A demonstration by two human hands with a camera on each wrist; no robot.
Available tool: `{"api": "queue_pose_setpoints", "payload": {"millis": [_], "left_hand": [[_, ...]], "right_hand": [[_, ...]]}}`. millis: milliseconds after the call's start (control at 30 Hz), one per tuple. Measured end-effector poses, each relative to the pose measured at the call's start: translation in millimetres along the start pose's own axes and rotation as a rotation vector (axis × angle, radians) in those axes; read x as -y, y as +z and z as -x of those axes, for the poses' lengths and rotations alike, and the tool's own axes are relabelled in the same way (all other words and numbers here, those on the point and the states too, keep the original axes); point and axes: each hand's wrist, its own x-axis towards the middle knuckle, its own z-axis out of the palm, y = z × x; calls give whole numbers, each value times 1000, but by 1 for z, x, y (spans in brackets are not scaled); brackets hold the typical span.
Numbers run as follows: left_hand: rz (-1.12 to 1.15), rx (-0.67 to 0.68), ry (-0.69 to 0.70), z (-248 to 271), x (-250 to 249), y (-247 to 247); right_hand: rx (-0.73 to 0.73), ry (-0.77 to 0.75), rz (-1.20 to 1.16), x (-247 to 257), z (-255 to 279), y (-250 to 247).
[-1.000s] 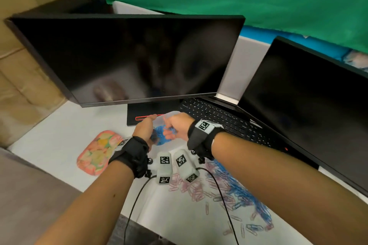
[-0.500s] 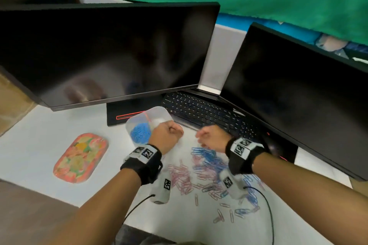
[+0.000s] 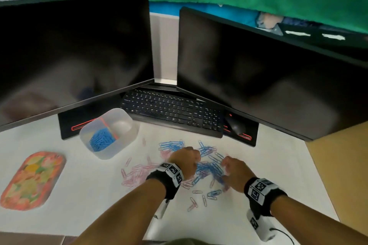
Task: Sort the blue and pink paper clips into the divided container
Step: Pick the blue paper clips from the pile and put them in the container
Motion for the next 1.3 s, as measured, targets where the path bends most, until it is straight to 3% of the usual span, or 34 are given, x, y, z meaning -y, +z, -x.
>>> {"api": "queue_pose_setpoints", "payload": {"millis": [200,500,733,867,1067,1300], "left_hand": [[-245,4,-11,-11,-7,17],[-234,-8,-129,-8,-4,13],[136,-220,-153,-7,14,19],[434,-321,-202,-3,14,11],[1166,-298,-386,-1,21,0],[1529,-254,-517,2,21,-6]], "right_hand": [[-75,-63,56,-18,5,19],[-78,-136,-55,-16,-1,16],[-92,-158,-43,-21,-3,9],[-92,-166,-182,-22,-3,4],[100,-66,-650,-23,-8,-9],[175,19,-1263,-8,-7,-17]]}}
